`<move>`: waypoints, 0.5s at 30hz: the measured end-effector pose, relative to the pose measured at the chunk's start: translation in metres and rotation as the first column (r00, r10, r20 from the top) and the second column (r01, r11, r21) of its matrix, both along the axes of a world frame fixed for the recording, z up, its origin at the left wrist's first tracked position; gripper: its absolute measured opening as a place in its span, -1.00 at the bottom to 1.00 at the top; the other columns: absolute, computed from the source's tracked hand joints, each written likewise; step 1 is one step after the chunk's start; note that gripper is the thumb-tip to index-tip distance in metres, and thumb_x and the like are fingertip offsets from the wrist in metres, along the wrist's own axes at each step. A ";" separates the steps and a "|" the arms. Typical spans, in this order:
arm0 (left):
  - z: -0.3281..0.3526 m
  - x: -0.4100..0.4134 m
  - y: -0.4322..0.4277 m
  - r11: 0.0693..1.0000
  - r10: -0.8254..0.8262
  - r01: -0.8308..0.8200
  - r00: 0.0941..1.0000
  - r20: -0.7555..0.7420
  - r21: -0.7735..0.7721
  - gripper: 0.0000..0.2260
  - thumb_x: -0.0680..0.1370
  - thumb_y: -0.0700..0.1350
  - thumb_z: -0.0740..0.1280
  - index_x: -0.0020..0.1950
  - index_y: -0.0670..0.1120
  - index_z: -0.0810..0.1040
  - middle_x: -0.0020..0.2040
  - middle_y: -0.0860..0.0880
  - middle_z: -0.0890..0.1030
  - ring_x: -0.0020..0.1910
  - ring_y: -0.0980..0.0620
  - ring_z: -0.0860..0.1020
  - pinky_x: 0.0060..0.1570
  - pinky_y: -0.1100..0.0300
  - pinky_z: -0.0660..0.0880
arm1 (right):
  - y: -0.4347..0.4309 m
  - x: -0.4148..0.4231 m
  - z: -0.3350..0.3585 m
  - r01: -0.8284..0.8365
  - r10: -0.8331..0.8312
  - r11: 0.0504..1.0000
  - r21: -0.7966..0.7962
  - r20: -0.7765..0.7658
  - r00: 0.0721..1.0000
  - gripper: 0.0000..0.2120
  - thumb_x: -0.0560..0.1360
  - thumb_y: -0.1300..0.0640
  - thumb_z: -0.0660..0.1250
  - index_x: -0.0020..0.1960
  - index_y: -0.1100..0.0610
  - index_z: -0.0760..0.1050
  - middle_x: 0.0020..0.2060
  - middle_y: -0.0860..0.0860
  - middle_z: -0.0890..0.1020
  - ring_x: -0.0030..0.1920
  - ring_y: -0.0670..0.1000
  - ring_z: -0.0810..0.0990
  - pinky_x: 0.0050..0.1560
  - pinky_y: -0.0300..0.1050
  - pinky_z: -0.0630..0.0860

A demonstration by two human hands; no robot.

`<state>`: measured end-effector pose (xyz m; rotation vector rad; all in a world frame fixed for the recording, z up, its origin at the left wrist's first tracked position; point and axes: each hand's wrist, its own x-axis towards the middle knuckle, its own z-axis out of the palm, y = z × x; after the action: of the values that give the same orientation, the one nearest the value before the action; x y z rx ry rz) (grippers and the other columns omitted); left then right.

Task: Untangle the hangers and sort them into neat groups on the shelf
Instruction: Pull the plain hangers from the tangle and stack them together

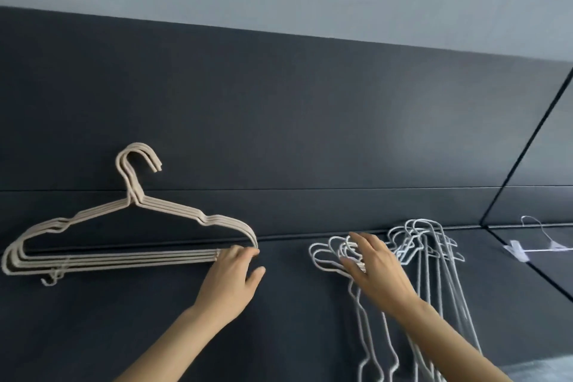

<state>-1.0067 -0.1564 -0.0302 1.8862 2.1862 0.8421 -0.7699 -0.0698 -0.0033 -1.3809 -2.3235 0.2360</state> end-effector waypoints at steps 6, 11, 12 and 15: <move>-0.008 0.122 0.024 0.987 0.022 -0.014 0.999 0.050 -0.160 -0.63 0.58 0.04 0.16 0.35 -0.06 0.36 0.29 0.02 0.42 0.31 0.06 0.33 0.27 0.16 0.34 | 0.031 0.113 -0.011 -0.038 0.043 0.998 -0.058 0.079 0.996 -0.54 0.56 0.01 0.16 0.41 0.16 0.26 0.23 0.06 0.46 0.23 0.10 0.46 0.20 -0.06 0.37; -0.015 0.193 0.036 0.927 0.108 -0.078 0.992 0.062 -0.366 -0.57 0.56 0.10 0.15 0.34 -0.12 0.36 0.31 -0.06 0.42 0.32 -0.03 0.35 0.25 0.04 0.38 | 0.053 0.170 -0.025 -0.084 0.101 0.986 -0.142 0.115 0.988 -0.59 0.56 0.07 0.15 0.39 0.14 0.28 0.15 0.06 0.48 0.11 0.10 0.53 0.08 -0.07 0.42; -0.015 0.201 0.038 0.908 0.138 -0.102 0.989 0.061 -0.407 -0.55 0.55 0.13 0.15 0.32 -0.13 0.36 0.30 -0.08 0.42 0.32 -0.05 0.35 0.24 0.03 0.38 | 0.056 0.177 -0.026 -0.101 0.119 0.983 -0.152 0.113 0.986 -0.59 0.56 0.07 0.15 0.39 0.13 0.28 0.16 0.05 0.48 0.11 0.09 0.53 0.08 -0.08 0.42; -0.015 0.217 0.047 0.841 0.237 -0.173 0.970 0.062 -0.513 -0.37 0.44 0.30 0.19 0.28 -0.16 0.35 0.27 -0.12 0.43 0.30 -0.10 0.38 0.22 0.03 0.41 | 0.064 0.188 -0.028 -0.136 0.152 0.976 -0.171 0.081 0.985 -0.60 0.56 0.10 0.15 0.39 0.14 0.30 0.19 0.05 0.48 0.13 0.07 0.53 0.10 -0.12 0.41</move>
<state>-0.7900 -0.1096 -0.0452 1.3317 2.2694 0.3387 -0.5817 -0.0063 -0.0316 -1.3252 -2.5348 0.4253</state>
